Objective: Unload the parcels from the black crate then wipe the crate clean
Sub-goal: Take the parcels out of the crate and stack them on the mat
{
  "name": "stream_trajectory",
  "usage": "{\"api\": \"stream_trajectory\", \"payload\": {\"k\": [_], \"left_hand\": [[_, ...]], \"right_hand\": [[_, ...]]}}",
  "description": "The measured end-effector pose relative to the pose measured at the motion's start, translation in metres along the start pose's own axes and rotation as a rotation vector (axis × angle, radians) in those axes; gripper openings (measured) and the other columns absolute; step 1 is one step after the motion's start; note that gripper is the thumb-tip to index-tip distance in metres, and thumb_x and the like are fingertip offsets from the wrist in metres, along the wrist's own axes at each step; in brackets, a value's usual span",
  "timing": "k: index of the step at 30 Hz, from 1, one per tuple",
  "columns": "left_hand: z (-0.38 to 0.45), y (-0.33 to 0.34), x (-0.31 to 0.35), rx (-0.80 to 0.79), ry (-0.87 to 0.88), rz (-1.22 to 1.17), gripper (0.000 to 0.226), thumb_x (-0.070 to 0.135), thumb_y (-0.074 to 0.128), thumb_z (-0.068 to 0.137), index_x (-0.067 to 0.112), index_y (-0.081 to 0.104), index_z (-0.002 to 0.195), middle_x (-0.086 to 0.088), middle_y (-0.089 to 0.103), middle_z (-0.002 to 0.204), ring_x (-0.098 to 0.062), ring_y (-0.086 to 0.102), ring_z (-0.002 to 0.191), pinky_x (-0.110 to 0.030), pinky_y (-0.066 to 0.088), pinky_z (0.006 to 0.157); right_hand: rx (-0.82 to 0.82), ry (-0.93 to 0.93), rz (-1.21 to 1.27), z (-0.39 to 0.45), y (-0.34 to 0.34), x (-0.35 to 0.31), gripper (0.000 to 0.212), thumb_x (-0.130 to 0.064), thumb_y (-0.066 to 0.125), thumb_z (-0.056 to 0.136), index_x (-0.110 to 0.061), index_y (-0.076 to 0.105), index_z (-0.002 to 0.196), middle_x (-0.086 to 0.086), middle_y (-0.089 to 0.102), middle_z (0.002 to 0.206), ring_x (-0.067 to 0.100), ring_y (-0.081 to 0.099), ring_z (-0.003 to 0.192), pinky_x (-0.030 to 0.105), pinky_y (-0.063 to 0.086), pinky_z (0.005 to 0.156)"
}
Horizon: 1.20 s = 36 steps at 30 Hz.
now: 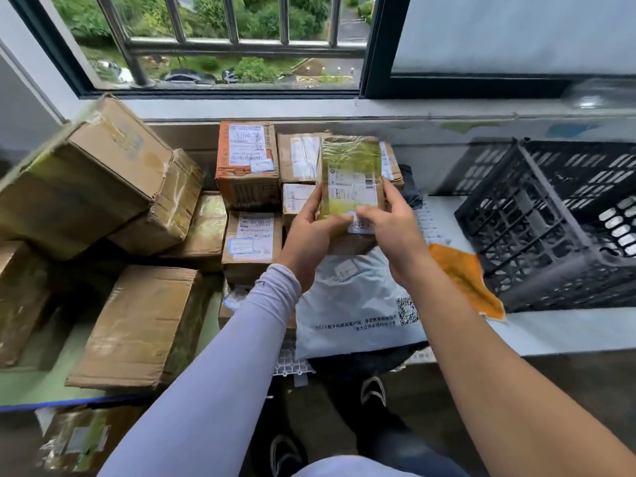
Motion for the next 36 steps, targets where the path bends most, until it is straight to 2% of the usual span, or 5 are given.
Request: {"api": "stream_trajectory", "payload": {"k": [5, 13, 26, 32, 36], "left_hand": [[0.046, 0.036, 0.005, -0.019, 0.025, 0.051, 0.096, -0.001, 0.081, 0.077, 0.020, 0.034, 0.158, -0.016, 0.070, 0.129, -0.031, 0.073, 0.110, -0.039, 0.061, 0.086], [0.125, 0.079, 0.017, 0.092, 0.065, 0.127, 0.072, -0.007, 0.076, 0.087, 0.013, 0.045, 0.149, -0.022, 0.070, 0.126, -0.037, 0.072, 0.110, -0.042, 0.063, 0.084], [0.183, 0.076, 0.018, 0.261, 0.158, 0.342, 0.054, 0.018, 0.081, 0.084, 0.032, 0.059, 0.131, -0.005, 0.074, 0.124, -0.027, 0.071, 0.114, -0.053, 0.056, 0.101], [0.195, 0.071, 0.015, 0.307, 0.177, 0.553, 0.101, 0.041, 0.083, 0.075, 0.025, 0.031, 0.161, -0.001, 0.057, 0.149, -0.017, 0.060, 0.130, -0.045, 0.048, 0.112], [0.191, 0.071, 0.026, 0.264, 0.224, 0.900, 0.081, 0.036, 0.071, 0.097, 0.019, 0.027, 0.163, -0.002, 0.039, 0.163, -0.016, 0.037, 0.150, -0.034, 0.030, 0.124]], "right_hand": [[-0.032, -0.005, -0.009, 0.054, -0.032, -0.016, 0.065, -0.007, 0.060, 0.096, -0.028, 0.042, 0.155, -0.003, 0.069, 0.129, 0.015, 0.072, 0.107, 0.028, 0.060, 0.084], [-0.111, 0.026, -0.031, 0.146, -0.065, -0.035, 0.075, -0.018, 0.063, 0.086, -0.028, 0.039, 0.157, -0.003, 0.061, 0.143, 0.018, 0.065, 0.120, 0.041, 0.053, 0.106], [-0.165, 0.048, -0.086, 0.219, -0.057, -0.025, 0.069, -0.040, 0.062, 0.082, -0.044, 0.046, 0.149, -0.008, 0.064, 0.132, 0.017, 0.066, 0.115, 0.044, 0.056, 0.101], [-0.137, 0.056, -0.108, 0.233, -0.054, -0.012, 0.079, -0.050, 0.059, 0.073, -0.048, 0.039, 0.150, -0.010, 0.050, 0.144, 0.017, 0.059, 0.125, 0.046, 0.050, 0.108], [-0.121, 0.059, -0.131, 0.233, -0.051, -0.008, 0.083, -0.058, 0.060, 0.068, -0.054, 0.036, 0.148, -0.011, 0.050, 0.147, 0.015, 0.058, 0.126, 0.046, 0.049, 0.109]]}}
Point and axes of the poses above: each hand's wrist, its own z-axis towards the middle knuckle, its own y-axis out of the palm, x = y × z, the point moved 1 cm from there along z, towards the middle knuckle
